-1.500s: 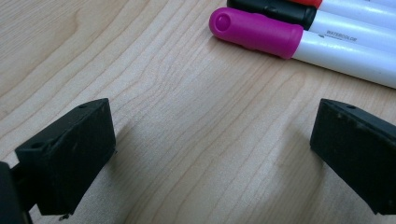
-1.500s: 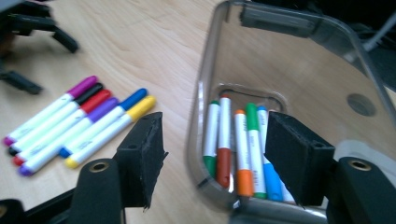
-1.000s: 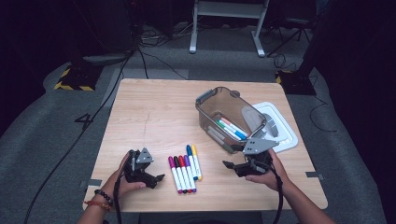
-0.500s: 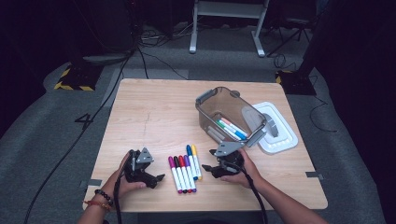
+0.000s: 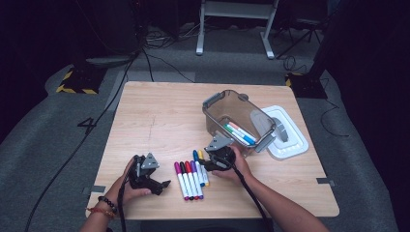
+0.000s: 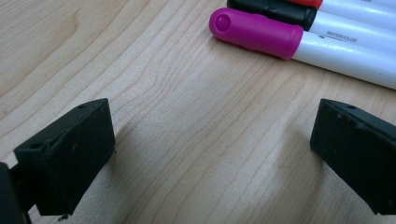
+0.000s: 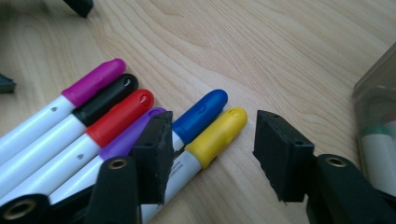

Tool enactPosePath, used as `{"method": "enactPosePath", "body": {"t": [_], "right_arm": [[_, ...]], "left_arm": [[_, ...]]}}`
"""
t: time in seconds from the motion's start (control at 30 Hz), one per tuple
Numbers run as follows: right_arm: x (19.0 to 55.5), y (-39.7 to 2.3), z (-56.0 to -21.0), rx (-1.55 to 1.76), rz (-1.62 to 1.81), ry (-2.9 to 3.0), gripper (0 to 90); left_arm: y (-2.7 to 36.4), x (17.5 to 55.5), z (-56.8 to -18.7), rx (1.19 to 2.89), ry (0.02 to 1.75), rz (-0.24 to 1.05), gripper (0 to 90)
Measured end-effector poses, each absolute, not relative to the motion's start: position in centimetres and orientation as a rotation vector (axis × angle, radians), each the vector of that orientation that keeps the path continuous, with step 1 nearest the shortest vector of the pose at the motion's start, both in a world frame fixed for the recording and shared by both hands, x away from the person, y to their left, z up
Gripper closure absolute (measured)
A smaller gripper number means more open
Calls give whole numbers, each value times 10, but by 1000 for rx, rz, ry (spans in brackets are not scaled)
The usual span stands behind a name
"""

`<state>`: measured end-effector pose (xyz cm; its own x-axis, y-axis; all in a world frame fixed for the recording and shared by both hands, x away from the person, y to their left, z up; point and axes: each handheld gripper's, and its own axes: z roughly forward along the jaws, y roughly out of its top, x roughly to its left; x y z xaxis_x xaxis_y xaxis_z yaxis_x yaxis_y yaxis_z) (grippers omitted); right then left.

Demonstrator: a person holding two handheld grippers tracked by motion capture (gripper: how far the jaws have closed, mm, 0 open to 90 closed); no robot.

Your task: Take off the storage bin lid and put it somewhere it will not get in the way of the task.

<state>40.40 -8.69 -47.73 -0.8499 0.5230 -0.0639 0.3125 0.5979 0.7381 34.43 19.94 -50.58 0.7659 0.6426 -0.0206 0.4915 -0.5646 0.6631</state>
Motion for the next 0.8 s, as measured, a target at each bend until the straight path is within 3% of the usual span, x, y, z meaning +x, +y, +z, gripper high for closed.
{"method": "enactPosePath", "body": {"t": [0.27, 0.4, 0.57, 0.8], "right_arm": [[416, -88, -490, 738, 1020, 2589, 534], [419, -92, -492, 766, 1014, 2607, 594], [417, -98, -491, 757, 1008, 2622, 731], [408, -105, -490, 731, 992, 2613, 745]], "left_arm": [[199, 344, -506, 2288, 843, 294, 2], [199, 344, -506, 2287, 843, 294, 2], [199, 344, -506, 2287, 843, 295, 3], [199, 344, -506, 2286, 846, 297, 4]]}}
